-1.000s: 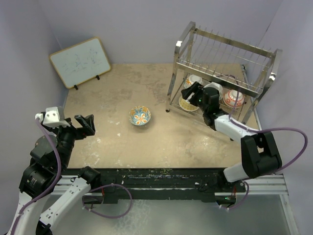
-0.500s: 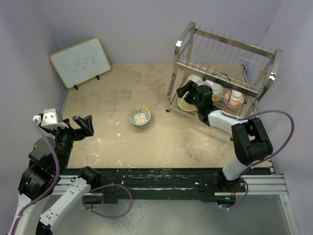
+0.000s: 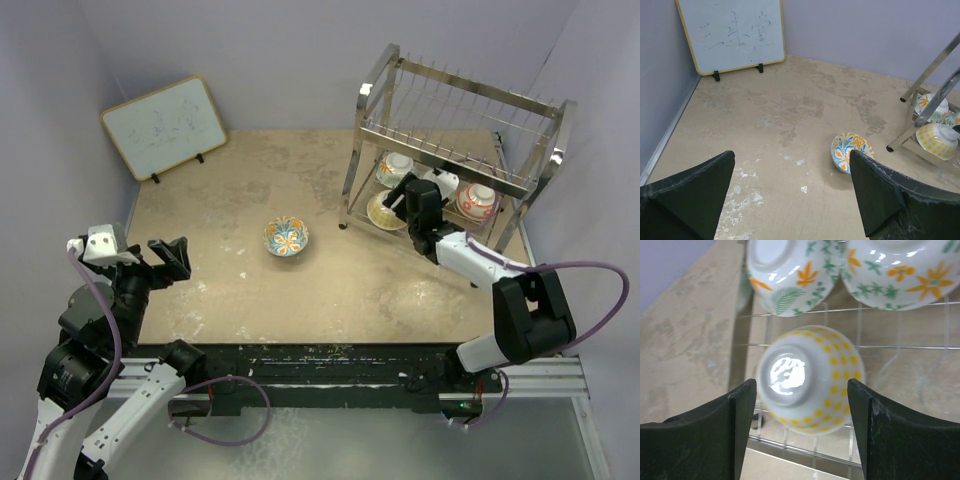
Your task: Load the bowls into the dish rack
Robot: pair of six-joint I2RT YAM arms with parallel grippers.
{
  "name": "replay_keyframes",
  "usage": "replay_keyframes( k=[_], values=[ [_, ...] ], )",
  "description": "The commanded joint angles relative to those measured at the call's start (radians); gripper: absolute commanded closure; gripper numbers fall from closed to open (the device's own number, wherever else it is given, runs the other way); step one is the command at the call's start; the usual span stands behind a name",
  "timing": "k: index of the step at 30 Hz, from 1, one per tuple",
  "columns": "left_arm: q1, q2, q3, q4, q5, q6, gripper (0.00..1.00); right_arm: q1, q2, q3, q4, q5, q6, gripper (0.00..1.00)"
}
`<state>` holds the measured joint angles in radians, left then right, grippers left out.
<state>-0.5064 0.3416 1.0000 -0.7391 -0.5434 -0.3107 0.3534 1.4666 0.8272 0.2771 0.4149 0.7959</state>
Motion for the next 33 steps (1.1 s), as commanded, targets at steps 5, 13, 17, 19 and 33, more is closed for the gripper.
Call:
replay_keyframes(
  k=[5, 13, 17, 19, 33],
  values=[
    [-0.005, -0.014, -0.006, 0.020, 0.003, 0.006, 0.01, 0.031, -0.050, 0.028, -0.157, 0.184, -0.080, 0.24],
    [-0.005, -0.027, -0.014, 0.006, -0.002, 0.002, 0.01, 0.166, -0.132, 0.036, -0.049, 0.192, -0.173, 0.24],
    [-0.005, -0.033, -0.015, 0.005, -0.006, 0.002, 0.01, 0.168, -0.079, 0.088, -0.037, 0.142, -0.183, 0.24],
    [-0.005, -0.035, -0.015, 0.004, -0.010, 0.004, 0.01, 0.167, -0.036, 0.119, -0.035, 0.137, -0.178, 0.24],
    [-0.006, -0.037, -0.019, 0.004, -0.023, 0.015, 0.01, 0.168, 0.099, 0.094, 0.264, -0.064, -0.166, 0.25]
  ],
)
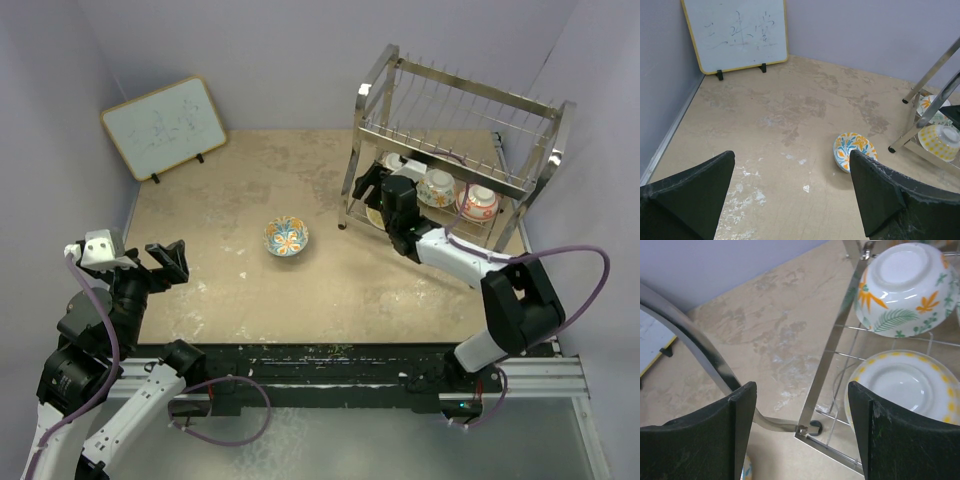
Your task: Load the bowls into the dish rack
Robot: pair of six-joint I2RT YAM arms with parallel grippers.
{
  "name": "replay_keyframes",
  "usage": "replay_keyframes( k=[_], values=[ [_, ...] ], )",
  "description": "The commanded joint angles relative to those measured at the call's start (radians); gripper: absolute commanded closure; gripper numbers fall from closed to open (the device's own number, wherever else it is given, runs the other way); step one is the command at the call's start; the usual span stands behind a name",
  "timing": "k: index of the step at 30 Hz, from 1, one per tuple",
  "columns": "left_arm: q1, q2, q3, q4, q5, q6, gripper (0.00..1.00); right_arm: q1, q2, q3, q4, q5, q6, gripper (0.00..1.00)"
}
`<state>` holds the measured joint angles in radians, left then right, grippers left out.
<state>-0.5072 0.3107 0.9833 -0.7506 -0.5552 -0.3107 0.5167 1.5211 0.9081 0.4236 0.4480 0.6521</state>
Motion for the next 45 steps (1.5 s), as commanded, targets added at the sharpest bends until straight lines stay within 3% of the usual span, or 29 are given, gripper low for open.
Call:
replay_keyframes(
  k=[1, 12, 18, 26, 45],
  values=[
    [-0.006, -0.007, -0.002, 0.016, -0.012, 0.015, 0.01, 0.005, 0.053, 0.020, 0.120, -0.111, -0.013, 0.25],
    [-0.007, -0.008, -0.002, 0.011, -0.019, 0.016, 0.01, -0.002, 0.118, 0.005, 0.084, -0.045, 0.101, 0.25],
    [-0.007, -0.004, -0.007, 0.015, -0.016, 0.014, 0.01, -0.015, 0.108, -0.035, 0.025, 0.080, 0.152, 0.26],
    [-0.007, 0.000, -0.010, 0.019, -0.011, 0.015, 0.01, -0.068, 0.059, -0.138, -0.007, 0.224, 0.219, 0.26],
    [-0.010, -0.001, -0.023, 0.024, -0.004, 0.009, 0.01, -0.129, -0.176, -0.267, -0.172, 0.313, 0.262, 0.26]
  ],
)
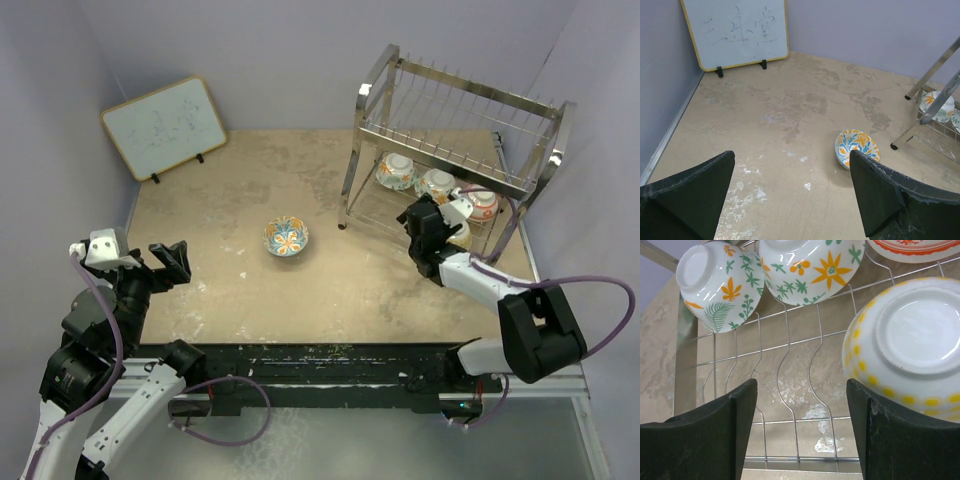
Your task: Load the bowls into the dish rack
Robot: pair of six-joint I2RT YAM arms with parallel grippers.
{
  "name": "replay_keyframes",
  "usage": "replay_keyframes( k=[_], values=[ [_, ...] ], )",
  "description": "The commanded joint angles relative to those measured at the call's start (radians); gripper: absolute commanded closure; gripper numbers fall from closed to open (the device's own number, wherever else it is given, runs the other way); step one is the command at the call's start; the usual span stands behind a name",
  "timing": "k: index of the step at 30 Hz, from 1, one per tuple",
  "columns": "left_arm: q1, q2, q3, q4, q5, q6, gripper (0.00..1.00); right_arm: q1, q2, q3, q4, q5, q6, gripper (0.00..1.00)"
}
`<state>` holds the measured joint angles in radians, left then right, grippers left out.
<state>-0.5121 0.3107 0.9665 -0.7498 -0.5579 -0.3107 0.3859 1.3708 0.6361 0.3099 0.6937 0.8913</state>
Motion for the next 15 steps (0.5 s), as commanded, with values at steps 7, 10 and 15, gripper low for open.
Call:
replay_keyframes(
  k=[7, 10, 15],
  values=[
    [-0.004, -0.001, -0.005, 0.022, -0.001, 0.008, 0.01, 0.016, -0.035, -0.034, 0.181, -0.174, -0.219, 0.25],
    [-0.005, 0.005, -0.004, 0.025, 0.002, 0.004, 0.01, 0.063, 0.005, -0.005, 0.208, -0.226, -0.269, 0.23],
    [-0.006, 0.010, 0.001, 0.028, 0.007, 0.001, 0.01, 0.095, 0.075, 0.030, 0.193, -0.225, -0.235, 0.23]
  ],
)
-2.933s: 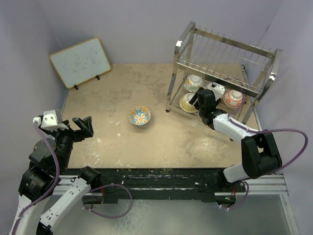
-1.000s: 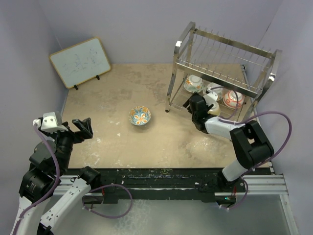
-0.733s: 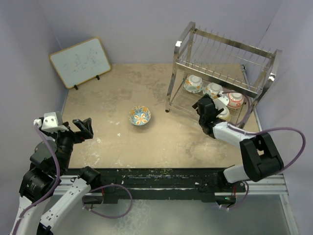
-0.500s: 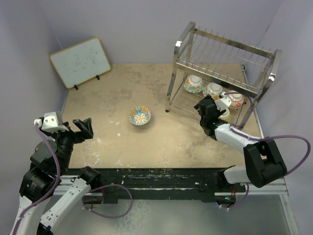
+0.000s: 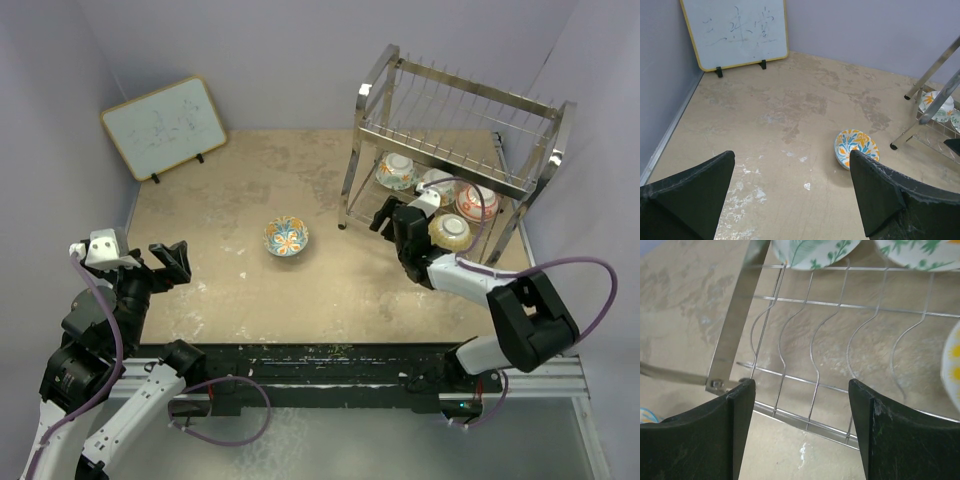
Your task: Load the bowls into the dish rack
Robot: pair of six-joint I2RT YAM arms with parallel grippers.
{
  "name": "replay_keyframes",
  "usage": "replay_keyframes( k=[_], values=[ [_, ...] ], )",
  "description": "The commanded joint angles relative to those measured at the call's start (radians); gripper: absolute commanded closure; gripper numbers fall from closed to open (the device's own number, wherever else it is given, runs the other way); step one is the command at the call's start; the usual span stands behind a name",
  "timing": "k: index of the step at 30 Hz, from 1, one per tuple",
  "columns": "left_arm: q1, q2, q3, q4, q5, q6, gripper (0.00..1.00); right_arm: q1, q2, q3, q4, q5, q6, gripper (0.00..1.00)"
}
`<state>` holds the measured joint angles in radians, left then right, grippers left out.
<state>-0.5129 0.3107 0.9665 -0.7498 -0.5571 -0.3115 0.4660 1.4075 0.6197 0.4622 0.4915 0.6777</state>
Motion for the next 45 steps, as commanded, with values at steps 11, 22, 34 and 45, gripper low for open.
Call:
replay_keyframes(
  k=[11, 22, 34, 45],
  values=[
    [-0.004, 0.026, 0.007, 0.026, 0.005, 0.003, 0.01, 0.039, -0.018, -0.042, 0.186, -0.035, -0.075, 0.24],
    [-0.004, 0.040, -0.003, 0.043, 0.010, -0.010, 0.01, 0.309, -0.031, 0.034, 0.266, -0.029, -0.303, 0.24],
    [-0.004, 0.014, 0.038, 0.010, -0.014, 0.001, 0.01, 0.472, 0.359, 0.538, -0.020, -0.283, -0.501, 0.26],
    [-0.006, -0.008, 0.037, -0.008, -0.032, 0.005, 0.01, 0.523, 0.564, 0.743, -0.260, -0.254, -0.517, 0.27]
  ],
)
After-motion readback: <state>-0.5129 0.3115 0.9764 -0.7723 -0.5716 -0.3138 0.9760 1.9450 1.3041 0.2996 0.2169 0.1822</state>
